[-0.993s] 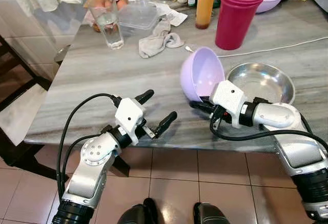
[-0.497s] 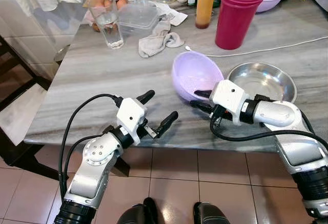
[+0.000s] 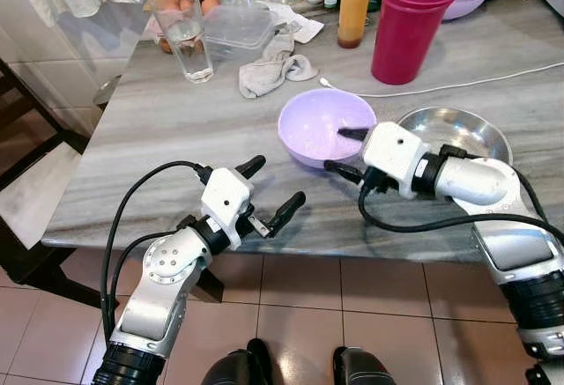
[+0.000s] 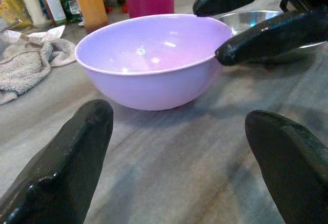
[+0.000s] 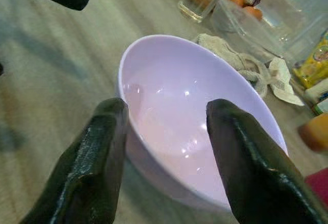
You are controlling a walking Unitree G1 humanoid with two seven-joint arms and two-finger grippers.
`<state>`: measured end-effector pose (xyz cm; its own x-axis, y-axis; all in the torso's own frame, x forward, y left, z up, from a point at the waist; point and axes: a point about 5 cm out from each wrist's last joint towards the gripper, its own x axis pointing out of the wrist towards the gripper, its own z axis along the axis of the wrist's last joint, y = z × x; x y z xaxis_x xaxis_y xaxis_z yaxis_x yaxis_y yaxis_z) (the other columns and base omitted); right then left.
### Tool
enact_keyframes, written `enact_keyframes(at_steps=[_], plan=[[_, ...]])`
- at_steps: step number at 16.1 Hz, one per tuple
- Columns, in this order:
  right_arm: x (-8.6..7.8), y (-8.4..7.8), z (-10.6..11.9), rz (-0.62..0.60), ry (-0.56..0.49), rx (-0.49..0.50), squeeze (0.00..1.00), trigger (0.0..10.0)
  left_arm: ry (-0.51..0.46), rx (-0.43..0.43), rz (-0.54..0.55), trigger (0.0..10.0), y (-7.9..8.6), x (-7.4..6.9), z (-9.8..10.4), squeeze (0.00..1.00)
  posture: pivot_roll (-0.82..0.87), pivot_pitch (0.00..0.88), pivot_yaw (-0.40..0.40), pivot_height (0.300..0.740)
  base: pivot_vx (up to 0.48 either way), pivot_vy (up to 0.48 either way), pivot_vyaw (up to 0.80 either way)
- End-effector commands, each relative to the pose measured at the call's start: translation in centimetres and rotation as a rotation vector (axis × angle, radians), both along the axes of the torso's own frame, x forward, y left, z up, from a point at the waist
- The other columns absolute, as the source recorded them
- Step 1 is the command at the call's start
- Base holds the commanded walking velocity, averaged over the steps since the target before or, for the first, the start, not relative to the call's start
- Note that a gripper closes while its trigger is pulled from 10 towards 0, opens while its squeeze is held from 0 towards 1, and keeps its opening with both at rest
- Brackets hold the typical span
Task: Setting the table
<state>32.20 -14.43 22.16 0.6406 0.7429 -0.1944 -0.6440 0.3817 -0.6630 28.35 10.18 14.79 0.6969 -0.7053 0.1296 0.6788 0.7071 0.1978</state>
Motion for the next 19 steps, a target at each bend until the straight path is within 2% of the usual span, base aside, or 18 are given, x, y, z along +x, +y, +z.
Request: enact_keyframes(at_steps=[1, 5, 6, 8, 10, 11, 13, 16, 17, 19], plan=[[-0.2, 0.3, 1.1, 0.018, -0.052, 0.004, 1.00, 10.0, 0.008, 0.020, 0.010, 10.0, 0.2, 0.0, -0.2, 0.00, -0.30, 0.225, 0.121, 0.740, 0.000, 0.000, 0.00], [-0.1, 0.0, 3.1, -0.014, -0.135, 0.030, 1.00, 10.0, -0.006, 0.013, 0.048, 10.0, 0.5, 0.4, 0.0, 0.00, -0.30, 0.220, 0.117, 0.740, 0.000, 0.000, 0.00], [0.1, -0.6, 4.5, -0.114, -0.238, 0.107, 1.00, 10.0, -0.019, 0.010, 0.072, 10.0, 0.6, 0.6, 0.2, 0.00, -0.30, 0.220, 0.111, 0.740, 0.000, 0.000, 0.00], [0.3, -2.2, 5.8, -0.297, -0.374, 0.210, 1.00, 10.0, -0.030, -0.002, 0.108, 10.0, 0.7, 0.8, 0.3, 0.00, -0.30, 0.222, 0.108, 0.740, 0.000, 0.000, 0.00], [0.0, -4.5, 5.7, -0.494, -0.424, 0.294, 1.00, 10.0, -0.027, -0.016, 0.114, 10.0, 0.7, 0.8, 0.4, 0.00, -0.31, 0.224, 0.110, 0.740, 0.000, 0.000, 0.00], [-0.8, -6.0, 4.8, -0.622, -0.425, 0.340, 1.00, 10.0, -0.021, -0.033, 0.088, 10.0, 0.3, 0.7, 0.5, 0.00, -0.31, 0.228, 0.112, 0.740, 0.000, 0.000, 0.00], [-1.4, -7.3, 3.3, -0.740, -0.392, 0.350, 1.00, 10.0, -0.014, -0.046, 0.019, 10.0, -0.1, 0.2, 0.5, 0.00, -0.31, 0.228, 0.112, 0.740, 0.000, 0.000, 0.00], [-1.7, -9.0, 1.6, -0.893, -0.291, 0.390, 1.00, 10.0, -0.014, -0.045, -0.041, 10.0, -0.2, 0.0, 0.7, 0.00, -0.33, 0.234, 0.115, 0.740, 0.000, 0.000, 0.00], [-1.6, -9.5, 0.6, -0.932, -0.201, 0.407, 1.00, 10.0, -0.012, -0.032, -0.039, 10.0, 0.1, 0.2, 0.6, 0.00, -0.33, 0.234, 0.115, 0.740, 0.000, 0.000, 0.00], [-1.6, -9.7, 0.0, -0.956, -0.150, 0.411, 1.00, 10.0, -0.009, -0.028, -0.032, 10.0, 0.3, 0.3, 0.5, 0.00, -0.33, 0.235, 0.113, 0.740, 0.000, 0.000, 0.00]])
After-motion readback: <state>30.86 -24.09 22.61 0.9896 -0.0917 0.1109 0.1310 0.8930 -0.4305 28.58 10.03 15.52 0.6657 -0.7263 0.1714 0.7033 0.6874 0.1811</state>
